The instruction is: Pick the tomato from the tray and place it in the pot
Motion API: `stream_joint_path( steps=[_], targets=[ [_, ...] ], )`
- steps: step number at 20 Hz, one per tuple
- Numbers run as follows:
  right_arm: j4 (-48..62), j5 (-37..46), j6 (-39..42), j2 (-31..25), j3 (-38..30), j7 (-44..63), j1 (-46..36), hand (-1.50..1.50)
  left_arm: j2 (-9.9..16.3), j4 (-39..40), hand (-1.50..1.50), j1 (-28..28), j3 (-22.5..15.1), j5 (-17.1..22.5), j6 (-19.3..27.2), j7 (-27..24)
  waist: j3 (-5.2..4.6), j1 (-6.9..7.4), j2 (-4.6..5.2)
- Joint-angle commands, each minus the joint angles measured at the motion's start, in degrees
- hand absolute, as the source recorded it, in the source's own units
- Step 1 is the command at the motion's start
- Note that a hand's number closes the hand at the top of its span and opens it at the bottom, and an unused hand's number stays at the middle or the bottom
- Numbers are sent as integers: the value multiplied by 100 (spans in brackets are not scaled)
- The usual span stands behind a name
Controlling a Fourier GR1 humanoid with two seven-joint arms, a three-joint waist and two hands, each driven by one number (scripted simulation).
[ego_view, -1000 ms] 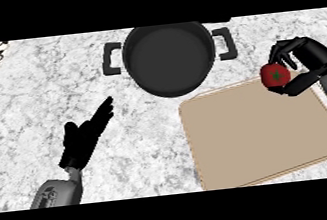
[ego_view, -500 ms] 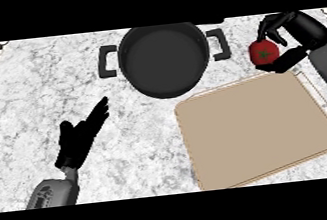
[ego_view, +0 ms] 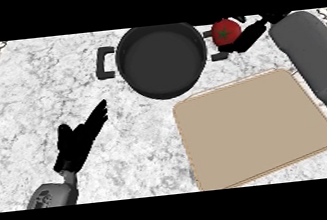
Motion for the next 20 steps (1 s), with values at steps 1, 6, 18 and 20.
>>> stream_joint_path(
  steps=[1, 6, 18, 20],
  targets=[
    [116, 330, -220, 321, 193, 390, -398, 150, -17, -224, 0, 153, -6, 40, -20, 117, 0, -1, -8],
    [262, 762, -470, 879, 525, 986, -898, 150, -72, -283, 0, 29, -58, -8, -6, 214, -2, 43, -3],
    [867, 2401, -1952, 1683, 1781, 2123, -1130, 150, -39, -256, 0, -41, -95, -90, -82, 273, -5, 89, 34],
    [1173, 2461, -1491, 2079, 1847, 2590, -1321, 150, -178, -80, 0, -193, -78, -109, 22, 205, -11, 138, 66]
  ],
)
